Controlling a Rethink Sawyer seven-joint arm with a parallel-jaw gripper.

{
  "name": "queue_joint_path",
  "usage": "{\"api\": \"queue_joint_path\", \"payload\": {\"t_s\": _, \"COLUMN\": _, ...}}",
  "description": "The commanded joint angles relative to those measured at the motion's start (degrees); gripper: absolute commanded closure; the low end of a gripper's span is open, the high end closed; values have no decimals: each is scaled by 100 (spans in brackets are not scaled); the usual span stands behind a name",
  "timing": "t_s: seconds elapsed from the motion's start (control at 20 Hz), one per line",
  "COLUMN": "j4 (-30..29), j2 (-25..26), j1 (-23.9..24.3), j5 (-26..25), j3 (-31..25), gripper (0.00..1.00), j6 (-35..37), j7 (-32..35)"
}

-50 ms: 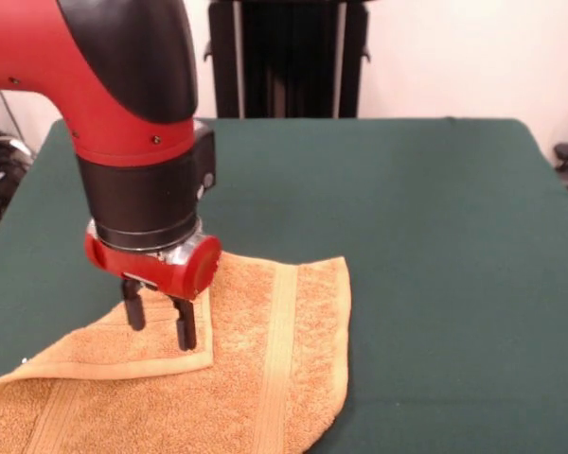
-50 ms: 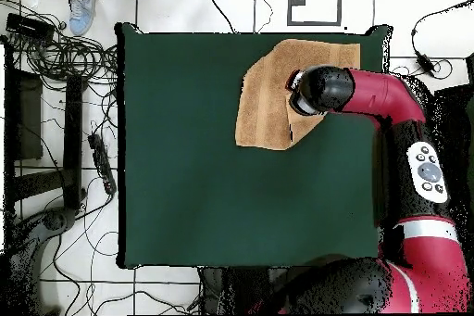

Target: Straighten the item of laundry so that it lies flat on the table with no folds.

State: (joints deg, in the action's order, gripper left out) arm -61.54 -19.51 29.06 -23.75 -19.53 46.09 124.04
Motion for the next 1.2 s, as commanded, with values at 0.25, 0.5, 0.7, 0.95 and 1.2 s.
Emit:
{"api": "queue_joint_path", "payload": {"t_s": 0.25, "j4": -213, "j2": 518, "j1": -571, "j5": 821, "j3": 1147, "gripper": 0, "j6": -560, "j7": 3350}}
{"api": "queue_joint_path", "payload": {"t_s": 0.5, "j4": -281, "j2": 585, "j1": -520, "j5": 959, "j3": 1242, "gripper": 0, "j6": -732, "j7": 3332}}
{"api": "queue_joint_path", "payload": {"t_s": 0.7, "j4": -285, "j2": 671, "j1": -458, "j5": 964, "j3": 1312, "gripper": 0, "j6": -815, "j7": 3142}}
{"api": "queue_joint_path", "payload": {"t_s": 0.95, "j4": -354, "j2": 808, "j1": -418, "j5": 1063, "j3": 1334, "gripper": 0, "j6": -1113, "j7": 3089}}
{"api": "queue_joint_path", "payload": {"t_s": 1.2, "j4": -566, "j2": 953, "j1": -381, "j5": 1263, "j3": 1258, "gripper": 0, "j6": -1451, "j7": 3055}}
